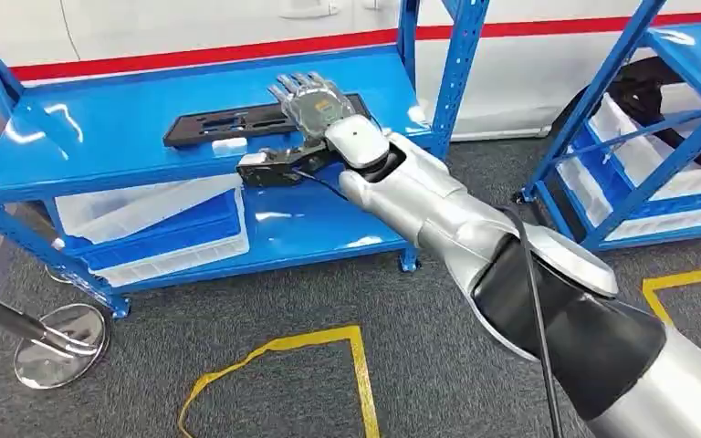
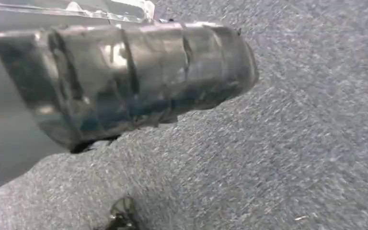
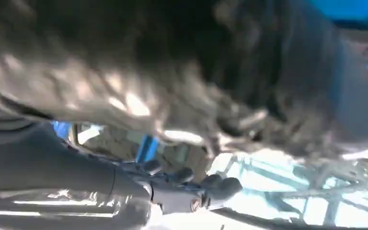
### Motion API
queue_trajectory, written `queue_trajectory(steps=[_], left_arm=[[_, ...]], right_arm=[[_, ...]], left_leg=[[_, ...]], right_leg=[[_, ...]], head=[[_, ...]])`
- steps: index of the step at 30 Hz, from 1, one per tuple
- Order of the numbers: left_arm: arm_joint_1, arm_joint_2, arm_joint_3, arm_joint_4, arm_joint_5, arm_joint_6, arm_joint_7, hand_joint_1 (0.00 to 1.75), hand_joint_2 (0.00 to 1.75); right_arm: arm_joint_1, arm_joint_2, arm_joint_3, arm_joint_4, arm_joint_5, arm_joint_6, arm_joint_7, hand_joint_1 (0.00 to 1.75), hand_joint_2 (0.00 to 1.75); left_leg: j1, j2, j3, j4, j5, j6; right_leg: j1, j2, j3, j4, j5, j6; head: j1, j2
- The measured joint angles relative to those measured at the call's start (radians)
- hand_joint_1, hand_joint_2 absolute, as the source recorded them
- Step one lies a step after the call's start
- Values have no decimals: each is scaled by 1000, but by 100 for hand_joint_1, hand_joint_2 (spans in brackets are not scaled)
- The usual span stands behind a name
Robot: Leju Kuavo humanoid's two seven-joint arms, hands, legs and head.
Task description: Take the parts from the cabinet and place them on the table.
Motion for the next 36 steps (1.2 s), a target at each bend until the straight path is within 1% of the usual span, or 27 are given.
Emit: queue_trajectory(steps=[1,3,4,5,7,8,9,13,14,15,17,18,19,20,21,22,23,24,25,28,29,30,31,33,34,35,36], left_arm=[[-1,1,0,0,0,0,-2,0,0],[0,0,0,0,1,0,-2,0,0],[0,-2,0,0,1,0,-2,0,0],[1,-2,0,0,1,0,-2,0,0],[0,-1,0,0,1,2,-5,0,0],[-1,-1,0,0,1,2,-5,0,0],[-2,-1,0,0,0,3,-5,0,0],[-1,-2,3,0,0,6,-7,0,0],[-1,-3,4,0,0,6,-7,0,0],[-1,-3,5,0,0,6,-8,0,0],[-1,-3,6,0,0,6,-10,0,0],[-2,-3,8,0,0,5,-10,0,0],[-2,-3,9,0,0,5,-11,0,0],[-2,-3,11,0,1,5,-12,0,0],[-2,-4,13,0,1,5,-12,0,0],[-1,-5,13,0,2,5,-13,0,0],[-1,-5,14,0,2,4,-14,0,0],[-1,-5,14,0,2,2,-17,0,0],[-2,-5,15,0,0,0,-19,0,0],[-2,-5,14,0,-3,0,-20,0,0],[-2,-5,14,0,-3,1,-20,0,0],[-1,-5,14,0,-4,1,-20,0,0],[0,-5,14,0,-7,1,-20,0,0],[-2,-4,14,0,-8,1,-19,0,0],[-2,-4,14,0,-8,1,-20,0,0],[0,-5,14,0,-8,1,-19,0,0],[0,-6,14,0,-8,1,-19,0,0]], right_arm=[[0,0,0,0,1,0,-2,0,0],[4,0,0,0,4,2,-3,0,0],[6,0,0,0,5,2,-3,0,0],[6,0,1,0,5,2,-3,0,0],[5,0,1,0,6,2,-3,0,0],[5,0,1,0,6,2,-3,0,0],[3,0,1,0,7,2,-3,0,0],[4,-2,1,0,8,3,-3,0,0],[4,-2,1,0,8,3,-3,0,0],[4,-4,1,0,8,3,-3,0,0],[2,-8,1,0,8,3,-3,0,0],[4,-8,1,0,8,3,-3,0,0],[7,-8,2,0,8,3,-3,0,0],[9,-10,3,0,8,3,-3,0,0],[9,-11,4,0,8,3,-3,0,0],[8,-12,5,0,8,3,-3,0,0],[8,-13,5,0,8,3,-3,0,0],[6,-13,6,0,8,3,-3,0,0],[3,-14,6,0,8,3,-3,0,0],[3,-14,7,0,8,2,-3,0,0],[3,-19,7,1,8,2,-3,0,0],[3,-19,7,0,8,2,-2,0,0],[2,-19,7,0,8,2,-1,0,0],[4,-19,7,0,8,1,-1,0,0],[7,-19,7,0,8,2,-1,0,0],[10,-20,7,0,8,2,-1,0,0],[12,-20,7,0,8,2,-1,0,0]], left_leg=[[1,0,-35,79,-37,-3],[0,0,-110,232,-87,-6],[0,0,-119,245,-79,-5],[0,0,-112,224,-58,-3],[-3,0,-21,32,49,9],[-5,-1,14,-47,74,16],[-12,-1,36,-67,53,21],[-17,-3,32,-80,61,28],[-8,-1,37,-90,65,35],[-6,1,44,-96,68,39],[-5,1,45,-96,66,44],[-5,2,45,-95,65,46],[-5,2,45,-93,63,46],[-5,2,45,-91,61,48],[-5,1,46,-88,58,47],[-5,0,47,-83,53,45],[-5,-2,48,-78,48,43],[-4,-3,48,-73,43,38],[-11,-4,41,-65,39,31],[-7,-4,37,-69,43,20],[-7,-4,38,-66,40,16],[-6,-4,31,-60,26,12],[-6,-3,21,-22,4,8],[-6,-3,-58,141,-66,1],[-6,-3,-98,214,-90,-1],[-6,-3,-131,266,-97,-2],[-6,-3,-138,261,-76,-1]], right_leg=[[1,0,0,0,-1,-1],[5,0,0,1,-3,-4],[7,1,0,2,-4,-6],[9,1,1,4,-4,-7],[12,5,5,8,-9,-7],[12,5,7,8,-11,-7],[15,5,3,4,-10,-5],[12,6,2,0,-6,12],[19,7,4,0,-8,19],[15,4,-5,22,-28,24],[9,0,-70,156,-99,32],[7,0,-115,246,-131,34],[5,-1,-149,308,-145,35],[3,-1,-159,318,-133,36],[1,-1,-146,286,-102,36],[0,-1,-118,222,-63,34],[-1,-2,-78,139,-18,31],[0,-2,-42,59,13,26],[6,-2,-24,38,-3,22],[10,2,-28,28,-8,13],[5,2,-24,21,-5,8],[1,1,-18,15,-3,3],[1,1,-14,12,-4,1],[2,1,-11,13,-7,-5],[3,2,-10,14,-8,-7],[4,2,-9,14,-9,-8],[5,4,-7,15,-11,-9]], head=[[2,0],[1,0],[2,0],[2,0],[2,0],[2,0],[3,0],[2,0],[3,0],[3,0],[9,0],[7,0],[9,0],[8,0],[10,0],[9,0],[9,0],[9,0],[8,0],[8,0],[8,0],[8,0],[2,0],[2,0],[2,0],[2,0],[2,0]])
